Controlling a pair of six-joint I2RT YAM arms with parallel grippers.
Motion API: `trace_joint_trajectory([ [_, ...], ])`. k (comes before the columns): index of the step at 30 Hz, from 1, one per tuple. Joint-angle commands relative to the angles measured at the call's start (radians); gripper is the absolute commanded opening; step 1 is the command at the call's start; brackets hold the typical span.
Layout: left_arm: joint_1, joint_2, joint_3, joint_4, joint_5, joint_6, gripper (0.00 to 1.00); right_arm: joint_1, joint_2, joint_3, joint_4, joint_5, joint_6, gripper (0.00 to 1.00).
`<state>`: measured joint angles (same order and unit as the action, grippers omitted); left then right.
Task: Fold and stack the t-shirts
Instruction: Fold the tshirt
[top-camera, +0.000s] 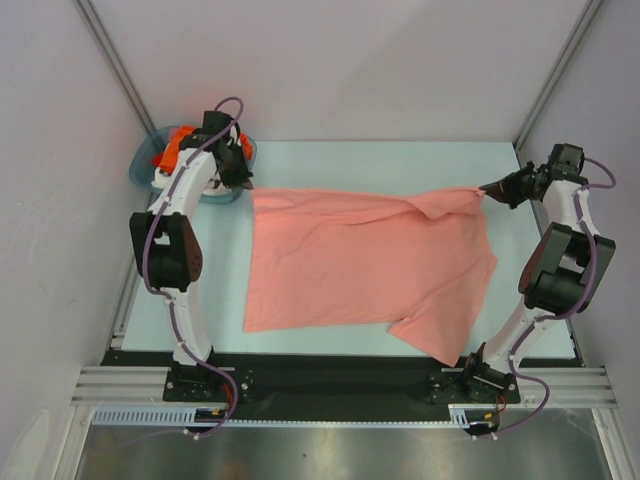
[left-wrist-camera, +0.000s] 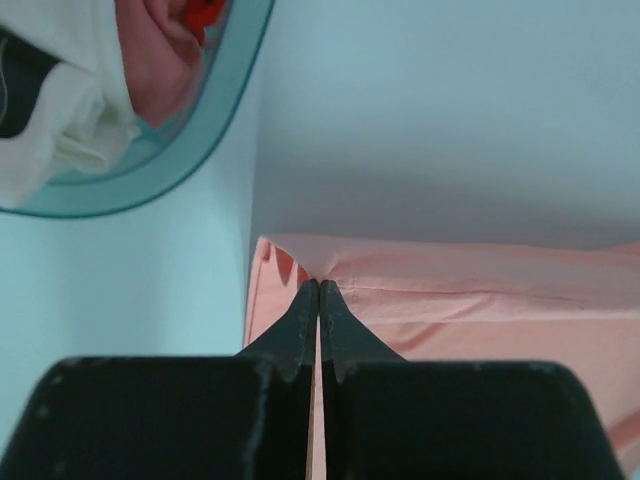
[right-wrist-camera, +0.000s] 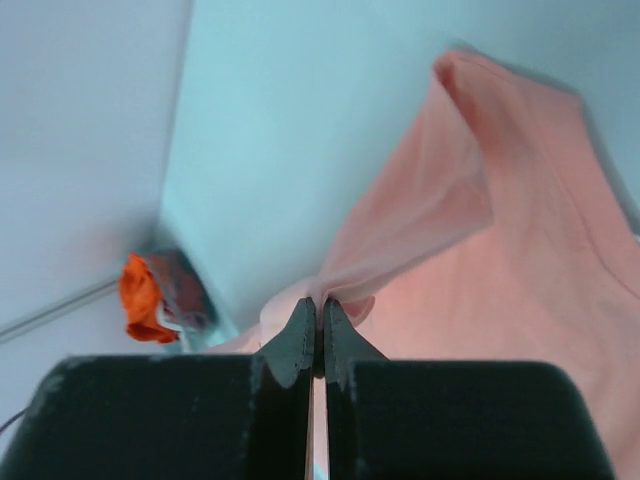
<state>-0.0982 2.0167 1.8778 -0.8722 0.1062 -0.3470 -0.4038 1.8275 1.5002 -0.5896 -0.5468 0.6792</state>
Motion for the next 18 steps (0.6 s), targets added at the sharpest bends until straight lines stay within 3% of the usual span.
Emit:
trace_joint_trajectory([
  [1,0.037,0.079,0.073,0.015,0.032,0.003,0.0,-0.004,0.077,0.048,0.172,-0.113,0.178,0.0],
  [5,0.051,0.14,0.144,0.033,0.053,-0.007,0.0,0.002,0.16,0.074,0.321,-0.172,0.281,0.0],
  [18,0.071,0.254,0.265,0.142,0.107,-0.04,0.0,0.016,0.344,0.261,0.415,-0.249,0.416,0.0],
])
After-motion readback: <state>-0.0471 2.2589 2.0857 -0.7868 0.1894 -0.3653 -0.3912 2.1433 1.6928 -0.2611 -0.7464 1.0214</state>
